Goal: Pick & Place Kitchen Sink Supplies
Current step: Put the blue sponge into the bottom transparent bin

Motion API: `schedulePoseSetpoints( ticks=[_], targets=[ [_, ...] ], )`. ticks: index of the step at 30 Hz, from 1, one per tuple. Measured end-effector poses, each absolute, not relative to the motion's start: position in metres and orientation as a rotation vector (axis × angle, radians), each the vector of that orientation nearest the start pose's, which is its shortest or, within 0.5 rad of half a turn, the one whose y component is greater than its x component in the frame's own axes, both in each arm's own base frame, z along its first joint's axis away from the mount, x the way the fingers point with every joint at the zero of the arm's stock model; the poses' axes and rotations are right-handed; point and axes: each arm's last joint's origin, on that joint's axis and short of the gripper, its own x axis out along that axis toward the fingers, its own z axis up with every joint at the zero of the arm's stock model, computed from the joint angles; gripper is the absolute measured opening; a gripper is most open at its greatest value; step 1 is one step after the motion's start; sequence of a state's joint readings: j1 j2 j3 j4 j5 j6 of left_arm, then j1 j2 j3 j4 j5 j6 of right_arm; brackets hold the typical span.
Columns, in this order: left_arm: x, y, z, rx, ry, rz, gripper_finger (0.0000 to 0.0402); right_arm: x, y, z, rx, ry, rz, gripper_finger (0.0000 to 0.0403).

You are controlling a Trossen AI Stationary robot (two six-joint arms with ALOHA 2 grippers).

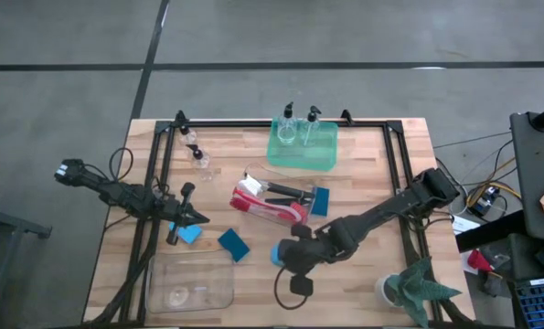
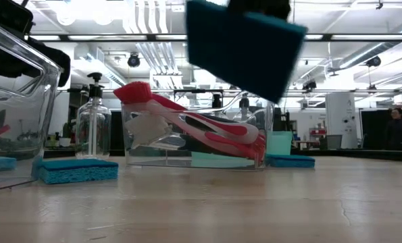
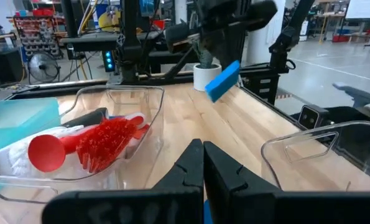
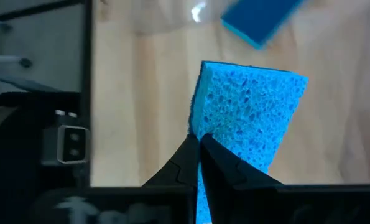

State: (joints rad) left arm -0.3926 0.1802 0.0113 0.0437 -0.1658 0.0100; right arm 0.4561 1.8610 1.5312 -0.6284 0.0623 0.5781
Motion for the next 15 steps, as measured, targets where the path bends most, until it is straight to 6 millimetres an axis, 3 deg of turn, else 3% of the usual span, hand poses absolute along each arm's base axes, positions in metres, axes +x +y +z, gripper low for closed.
schedulePoseSetpoints(
  ticks=[8,15],
  targets=[
    [0.102,-0.035,0.16,0.07,0.08,-0.182,0.0003,0.373,0.183,0.266,0.178,0.832,0.267,0.0008],
    [0.102,-0.036,0.167,-0.028,0.024,-0.181,0.0003,0.387,0.172,0.277,0.161,0.7,0.385,0.0008]
  ],
)
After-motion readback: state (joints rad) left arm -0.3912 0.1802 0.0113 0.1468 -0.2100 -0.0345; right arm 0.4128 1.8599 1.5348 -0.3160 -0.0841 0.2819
